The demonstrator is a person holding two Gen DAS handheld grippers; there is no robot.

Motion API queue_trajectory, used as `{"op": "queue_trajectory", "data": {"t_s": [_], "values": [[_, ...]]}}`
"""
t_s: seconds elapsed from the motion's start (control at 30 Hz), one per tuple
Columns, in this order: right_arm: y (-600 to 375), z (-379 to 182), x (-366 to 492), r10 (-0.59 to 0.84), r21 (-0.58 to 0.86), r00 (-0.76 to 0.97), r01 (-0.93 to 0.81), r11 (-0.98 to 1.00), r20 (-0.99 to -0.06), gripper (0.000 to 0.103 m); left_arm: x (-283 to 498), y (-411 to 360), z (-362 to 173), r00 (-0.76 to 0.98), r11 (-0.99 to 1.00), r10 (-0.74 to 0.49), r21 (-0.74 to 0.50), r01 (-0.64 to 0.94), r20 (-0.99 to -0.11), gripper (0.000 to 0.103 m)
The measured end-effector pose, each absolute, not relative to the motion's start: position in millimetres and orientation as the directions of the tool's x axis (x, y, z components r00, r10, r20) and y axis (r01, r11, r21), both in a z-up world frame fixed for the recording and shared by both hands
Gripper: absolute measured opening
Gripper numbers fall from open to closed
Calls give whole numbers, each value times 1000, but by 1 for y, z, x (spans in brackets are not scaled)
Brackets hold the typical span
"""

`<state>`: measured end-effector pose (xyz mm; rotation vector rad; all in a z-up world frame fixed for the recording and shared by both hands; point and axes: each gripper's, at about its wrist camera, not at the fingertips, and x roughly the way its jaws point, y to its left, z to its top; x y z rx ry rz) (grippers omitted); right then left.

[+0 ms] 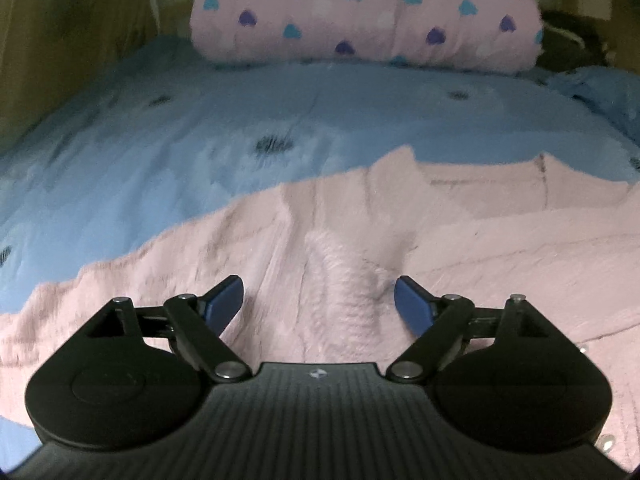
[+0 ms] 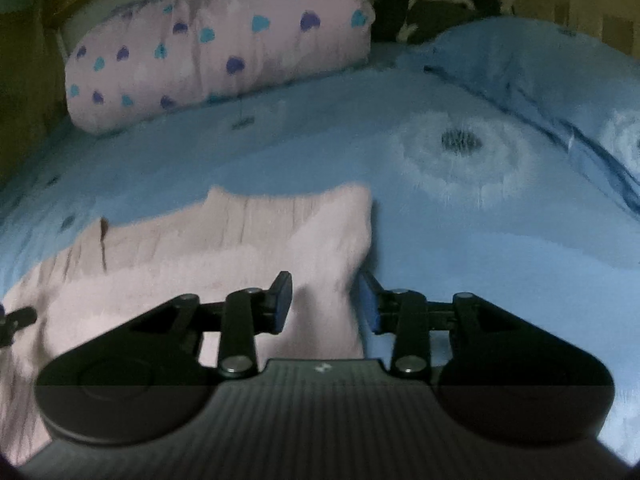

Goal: Fold small clothes

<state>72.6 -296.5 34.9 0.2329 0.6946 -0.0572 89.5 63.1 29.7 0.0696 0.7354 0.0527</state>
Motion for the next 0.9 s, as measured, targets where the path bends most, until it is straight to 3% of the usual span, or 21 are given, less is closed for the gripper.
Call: {"op": "queue_trajectory", "data": {"t_s": [0.17, 0.9], "values": [[-294, 15, 79, 20, 187, 700, 163, 969, -713, 41, 90, 72, 27, 720, 999, 49, 22, -47, -692, 88], [-272, 55, 50, 106, 220, 772, 45, 974, -627, 44, 46, 120, 61, 744, 993, 88, 2, -115, -662, 88]]}}
